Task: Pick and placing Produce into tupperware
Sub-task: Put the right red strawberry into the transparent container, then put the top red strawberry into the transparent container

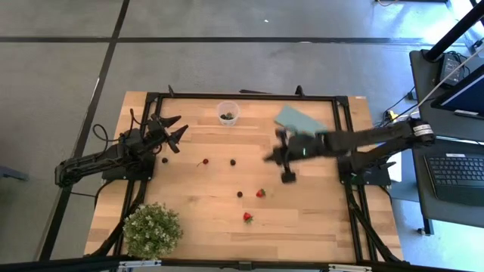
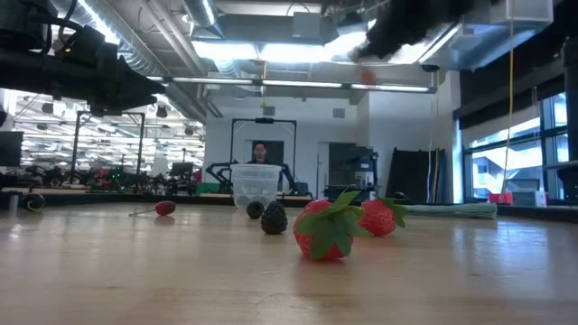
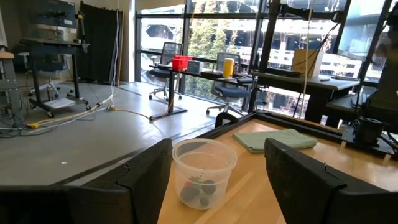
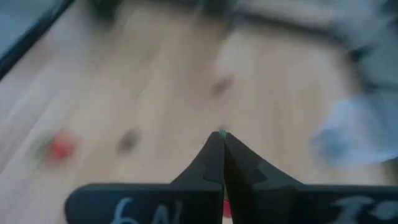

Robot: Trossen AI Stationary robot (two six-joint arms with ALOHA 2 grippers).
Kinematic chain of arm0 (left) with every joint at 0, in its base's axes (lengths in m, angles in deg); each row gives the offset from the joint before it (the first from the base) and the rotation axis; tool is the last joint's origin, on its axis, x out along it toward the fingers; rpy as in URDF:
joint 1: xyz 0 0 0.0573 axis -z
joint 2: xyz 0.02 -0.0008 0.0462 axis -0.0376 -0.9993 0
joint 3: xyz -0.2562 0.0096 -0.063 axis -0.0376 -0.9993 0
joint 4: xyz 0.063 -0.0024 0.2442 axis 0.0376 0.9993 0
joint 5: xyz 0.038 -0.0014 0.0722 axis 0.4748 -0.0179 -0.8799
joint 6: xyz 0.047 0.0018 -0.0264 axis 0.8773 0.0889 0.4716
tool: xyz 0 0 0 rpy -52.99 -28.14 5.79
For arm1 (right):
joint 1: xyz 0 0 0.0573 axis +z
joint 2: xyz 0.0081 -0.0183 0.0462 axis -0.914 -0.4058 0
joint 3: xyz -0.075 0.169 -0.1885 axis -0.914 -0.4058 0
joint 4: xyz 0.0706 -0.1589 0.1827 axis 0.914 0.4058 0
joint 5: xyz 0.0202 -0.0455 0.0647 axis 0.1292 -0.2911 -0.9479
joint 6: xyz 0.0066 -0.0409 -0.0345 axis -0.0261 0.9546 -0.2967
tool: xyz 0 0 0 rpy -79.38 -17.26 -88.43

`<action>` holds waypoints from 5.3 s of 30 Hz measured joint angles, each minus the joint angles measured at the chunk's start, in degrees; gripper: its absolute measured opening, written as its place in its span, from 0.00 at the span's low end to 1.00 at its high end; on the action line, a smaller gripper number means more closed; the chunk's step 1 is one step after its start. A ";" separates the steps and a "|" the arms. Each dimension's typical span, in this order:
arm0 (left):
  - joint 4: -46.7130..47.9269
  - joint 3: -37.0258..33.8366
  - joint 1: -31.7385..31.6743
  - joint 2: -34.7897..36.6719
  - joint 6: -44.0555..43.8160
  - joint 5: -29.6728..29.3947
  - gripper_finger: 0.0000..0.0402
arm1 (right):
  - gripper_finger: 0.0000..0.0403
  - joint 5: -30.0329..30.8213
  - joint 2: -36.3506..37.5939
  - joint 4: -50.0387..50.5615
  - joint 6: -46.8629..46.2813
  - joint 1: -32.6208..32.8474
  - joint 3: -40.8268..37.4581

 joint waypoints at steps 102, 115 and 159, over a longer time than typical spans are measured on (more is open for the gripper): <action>-0.11 -0.01 -0.01 -0.01 3.05 0.14 0.62 | 0.44 -7.72 -24.32 39.80 -5.33 -21.22 54.86; -0.10 0.00 0.00 0.00 3.09 -0.16 0.62 | 0.44 -9.72 -0.49 4.89 -9.16 -8.30 2.13; 0.00 0.00 -0.01 -0.01 6.48 -0.21 0.62 | 0.44 -8.57 -20.43 -14.97 -11.25 8.82 -13.51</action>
